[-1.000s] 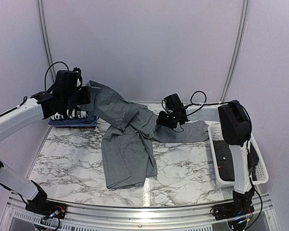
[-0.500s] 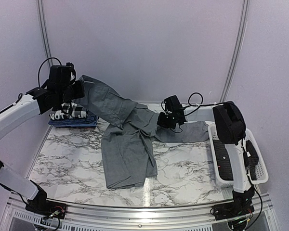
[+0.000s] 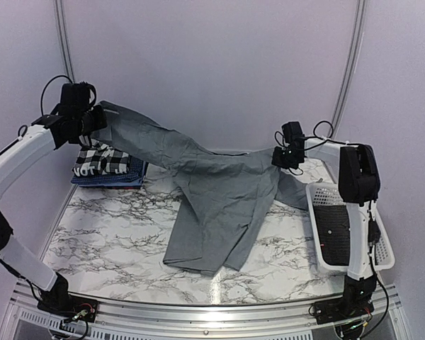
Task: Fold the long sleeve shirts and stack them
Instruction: Flatten out the crumpled shirt at the center of the board.
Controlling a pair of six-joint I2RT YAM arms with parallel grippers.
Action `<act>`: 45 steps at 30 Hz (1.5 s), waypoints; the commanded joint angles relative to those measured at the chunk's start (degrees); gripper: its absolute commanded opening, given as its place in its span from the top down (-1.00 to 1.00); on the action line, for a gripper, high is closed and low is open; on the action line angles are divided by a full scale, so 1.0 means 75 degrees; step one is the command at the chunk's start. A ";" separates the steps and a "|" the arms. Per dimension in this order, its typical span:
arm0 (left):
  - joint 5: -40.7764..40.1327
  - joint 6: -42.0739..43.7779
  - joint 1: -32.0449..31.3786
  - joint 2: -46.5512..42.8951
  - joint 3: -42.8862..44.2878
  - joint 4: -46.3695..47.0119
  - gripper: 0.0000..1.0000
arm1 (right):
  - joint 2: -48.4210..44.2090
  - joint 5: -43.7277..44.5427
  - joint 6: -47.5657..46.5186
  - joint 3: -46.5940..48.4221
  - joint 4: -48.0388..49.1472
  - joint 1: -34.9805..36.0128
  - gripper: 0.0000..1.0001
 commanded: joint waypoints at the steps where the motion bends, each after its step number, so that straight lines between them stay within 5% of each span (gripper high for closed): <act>1: 0.0207 0.0219 0.0092 0.0898 0.0357 -0.0291 1.00 | 0.0209 0.0423 -0.0890 0.1194 -0.0764 -0.0118 0.97; 6: 0.0508 0.0279 0.0105 0.1894 0.1026 -0.0317 0.96 | 0.0388 0.0215 -0.1110 0.1968 -0.1396 -0.0036 0.27; 10: 0.0397 0.0317 0.0105 0.2524 0.1806 -0.0367 0.98 | -0.0222 0.0205 -0.1188 0.1377 -0.1350 0.0305 0.00; 18: -0.0417 0.0337 0.0576 0.3371 0.3305 -0.0762 1.00 | -0.1890 -0.0103 -0.1078 -0.1230 -0.0589 0.1556 -0.06; 26: -0.0135 0.0542 0.0998 0.4073 0.4508 -0.1164 1.00 | -0.2991 -0.0346 -0.0740 -0.3376 0.0048 0.3010 -0.08; 34: 0.0028 0.0521 0.1007 0.4495 0.4818 -0.1239 0.76 | -0.3360 -0.0296 -0.0361 -0.4612 0.0152 0.4111 -0.09; 39: 0.0003 0.0548 0.1007 0.4490 0.4926 -0.1265 0.24 | -0.4185 0.0113 -0.0009 -0.5360 0.0064 0.4289 -0.14; 42: -0.0006 0.0486 0.1007 0.4425 0.4950 -0.1284 -0.39 | -0.4754 0.0384 0.0112 -0.5674 -0.0132 0.4292 -0.21; 45: 0.0257 0.0312 0.1007 0.4246 0.4882 -0.1352 -0.63 | -0.5108 0.0475 0.0183 -0.5943 -0.0294 0.4289 -0.22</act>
